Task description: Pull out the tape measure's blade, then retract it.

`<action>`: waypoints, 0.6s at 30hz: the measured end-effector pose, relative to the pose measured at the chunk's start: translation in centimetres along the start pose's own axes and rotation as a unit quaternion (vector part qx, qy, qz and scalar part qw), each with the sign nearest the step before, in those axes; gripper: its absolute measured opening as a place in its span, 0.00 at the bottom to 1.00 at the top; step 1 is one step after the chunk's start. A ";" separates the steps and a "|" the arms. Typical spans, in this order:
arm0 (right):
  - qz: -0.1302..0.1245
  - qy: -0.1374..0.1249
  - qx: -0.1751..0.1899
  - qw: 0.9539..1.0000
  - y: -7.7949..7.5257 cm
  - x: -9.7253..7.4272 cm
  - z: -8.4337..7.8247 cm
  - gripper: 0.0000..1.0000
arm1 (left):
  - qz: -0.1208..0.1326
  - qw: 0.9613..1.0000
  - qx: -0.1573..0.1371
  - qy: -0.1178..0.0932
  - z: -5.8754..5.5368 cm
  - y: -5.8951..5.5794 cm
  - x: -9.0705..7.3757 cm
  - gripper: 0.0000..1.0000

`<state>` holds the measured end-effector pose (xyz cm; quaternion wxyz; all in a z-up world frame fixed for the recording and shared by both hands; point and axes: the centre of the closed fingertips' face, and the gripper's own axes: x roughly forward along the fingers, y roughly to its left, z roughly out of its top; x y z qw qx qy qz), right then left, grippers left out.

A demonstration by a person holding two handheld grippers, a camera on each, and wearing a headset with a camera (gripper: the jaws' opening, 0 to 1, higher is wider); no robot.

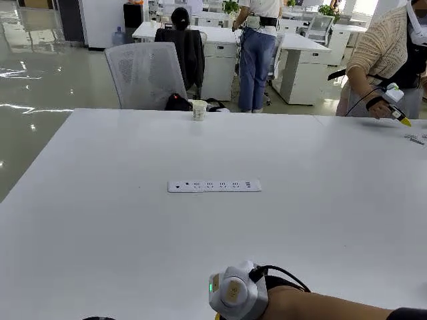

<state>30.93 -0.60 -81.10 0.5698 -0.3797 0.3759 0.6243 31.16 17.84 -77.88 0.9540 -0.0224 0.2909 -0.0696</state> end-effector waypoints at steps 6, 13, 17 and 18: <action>0.000 -0.003 0.002 1.000 0.1 0.1 0.3 0.11 | -0.005 1.000 -0.004 0.005 -0.1 0.0 0.0 0.61; 0.000 -0.005 0.002 1.000 0.2 0.3 0.6 0.11 | -0.006 1.000 -0.003 0.008 -0.1 -0.1 0.0 0.61; 0.001 -0.006 0.003 1.000 0.3 0.3 0.8 0.11 | -0.006 1.000 -0.004 0.008 -0.2 -0.1 -0.1 0.61; 0.001 -0.006 0.003 1.000 0.3 0.3 0.8 0.11 | -0.006 1.000 -0.004 0.008 -0.2 -0.1 -0.1 0.61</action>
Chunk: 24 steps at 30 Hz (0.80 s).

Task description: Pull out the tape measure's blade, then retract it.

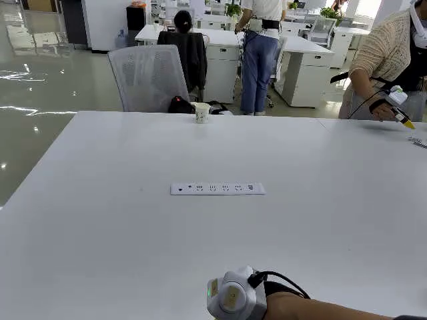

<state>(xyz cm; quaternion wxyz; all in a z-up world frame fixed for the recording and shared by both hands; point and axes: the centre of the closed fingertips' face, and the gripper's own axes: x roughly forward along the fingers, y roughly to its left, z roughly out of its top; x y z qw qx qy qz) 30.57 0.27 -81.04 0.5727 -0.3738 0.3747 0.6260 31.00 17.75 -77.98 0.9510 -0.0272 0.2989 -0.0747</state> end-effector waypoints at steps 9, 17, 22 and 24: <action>0.002 -0.002 0.006 1.000 0.0 0.2 0.5 0.11 | 0.000 1.000 0.001 0.003 0.0 0.0 0.0 0.62; 0.001 -0.006 0.010 1.000 0.1 0.4 0.8 0.11 | 0.000 1.000 -0.002 0.003 0.1 0.0 0.0 0.62; 0.000 -0.009 0.010 1.000 0.1 0.6 1.2 0.11 | -0.001 1.000 -0.003 0.003 0.1 0.0 0.0 0.61; 0.001 -0.013 0.009 1.000 0.2 0.7 1.4 0.11 | -0.001 1.000 -0.003 0.004 0.1 0.0 0.0 0.61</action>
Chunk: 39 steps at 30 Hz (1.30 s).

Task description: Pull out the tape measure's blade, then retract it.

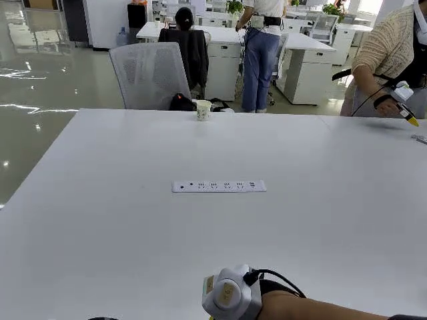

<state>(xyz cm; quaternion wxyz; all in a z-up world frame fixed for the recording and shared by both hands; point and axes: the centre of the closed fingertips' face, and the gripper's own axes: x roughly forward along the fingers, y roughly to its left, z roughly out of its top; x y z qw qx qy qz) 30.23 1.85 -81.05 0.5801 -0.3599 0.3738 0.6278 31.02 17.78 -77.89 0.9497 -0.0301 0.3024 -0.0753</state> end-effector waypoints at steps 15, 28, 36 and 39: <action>0.002 -0.005 -0.012 1.000 0.1 0.3 0.8 0.11 | -0.002 1.000 -0.002 0.001 0.0 0.1 0.0 0.61; 0.000 -0.010 -0.022 1.000 0.0 0.7 1.3 0.11 | -0.006 1.000 -0.007 0.003 0.0 0.0 0.0 0.61; 0.002 -0.015 -0.022 1.000 0.1 1.0 1.8 0.11 | -0.008 1.000 -0.010 0.005 0.0 0.0 0.0 0.61; 0.002 -0.016 -0.022 1.000 0.1 1.1 2.0 0.11 | -0.010 1.000 -0.012 0.005 0.0 0.0 0.0 0.61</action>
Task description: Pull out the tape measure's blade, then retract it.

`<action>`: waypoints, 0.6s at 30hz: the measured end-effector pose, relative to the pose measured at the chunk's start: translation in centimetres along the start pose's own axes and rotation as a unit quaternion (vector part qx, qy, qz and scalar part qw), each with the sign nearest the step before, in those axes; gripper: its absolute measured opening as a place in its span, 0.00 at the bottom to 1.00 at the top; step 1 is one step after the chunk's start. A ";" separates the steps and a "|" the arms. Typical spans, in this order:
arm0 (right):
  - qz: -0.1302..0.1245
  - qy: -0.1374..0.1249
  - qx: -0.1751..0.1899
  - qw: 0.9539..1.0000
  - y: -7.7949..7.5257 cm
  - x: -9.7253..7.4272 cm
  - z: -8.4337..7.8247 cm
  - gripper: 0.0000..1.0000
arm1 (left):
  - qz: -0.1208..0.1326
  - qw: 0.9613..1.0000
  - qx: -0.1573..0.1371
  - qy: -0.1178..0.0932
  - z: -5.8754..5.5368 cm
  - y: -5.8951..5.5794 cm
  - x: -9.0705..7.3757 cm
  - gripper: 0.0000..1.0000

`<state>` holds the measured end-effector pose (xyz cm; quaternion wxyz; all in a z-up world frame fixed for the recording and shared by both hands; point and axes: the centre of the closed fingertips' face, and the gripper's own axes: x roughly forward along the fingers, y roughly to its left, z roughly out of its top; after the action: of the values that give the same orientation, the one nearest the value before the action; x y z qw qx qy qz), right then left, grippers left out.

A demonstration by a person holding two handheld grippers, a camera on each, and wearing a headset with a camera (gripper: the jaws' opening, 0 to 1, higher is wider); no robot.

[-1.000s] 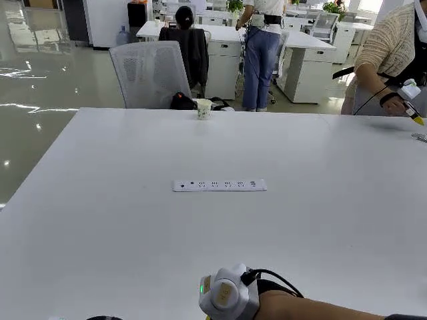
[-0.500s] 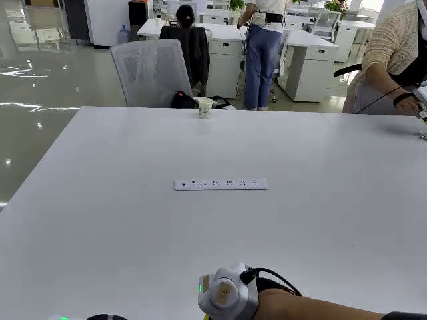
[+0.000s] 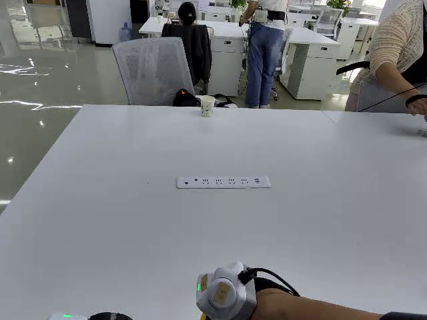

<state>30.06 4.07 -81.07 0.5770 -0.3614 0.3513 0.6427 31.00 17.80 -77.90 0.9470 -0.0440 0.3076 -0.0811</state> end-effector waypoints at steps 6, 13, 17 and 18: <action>0.000 -0.002 0.001 1.000 0.0 0.2 0.3 0.11 | -0.002 1.000 -0.002 0.001 0.0 0.1 0.0 0.61; 0.000 -0.004 -0.002 1.000 0.1 0.4 0.6 0.11 | -0.004 1.000 -0.002 0.002 -0.1 0.0 0.0 0.61; -0.001 -0.005 -0.002 1.000 0.0 0.5 0.8 0.11 | -0.004 1.000 -0.002 0.002 -0.1 0.0 0.0 0.61; -0.002 -0.006 0.000 1.000 0.0 0.5 0.8 0.11 | -0.004 1.000 -0.003 0.002 -0.1 0.0 0.0 0.61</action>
<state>29.99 5.04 -81.13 0.5799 -0.3584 0.3475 0.6439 30.95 17.82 -77.95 0.9459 -0.0475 0.3098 -0.0843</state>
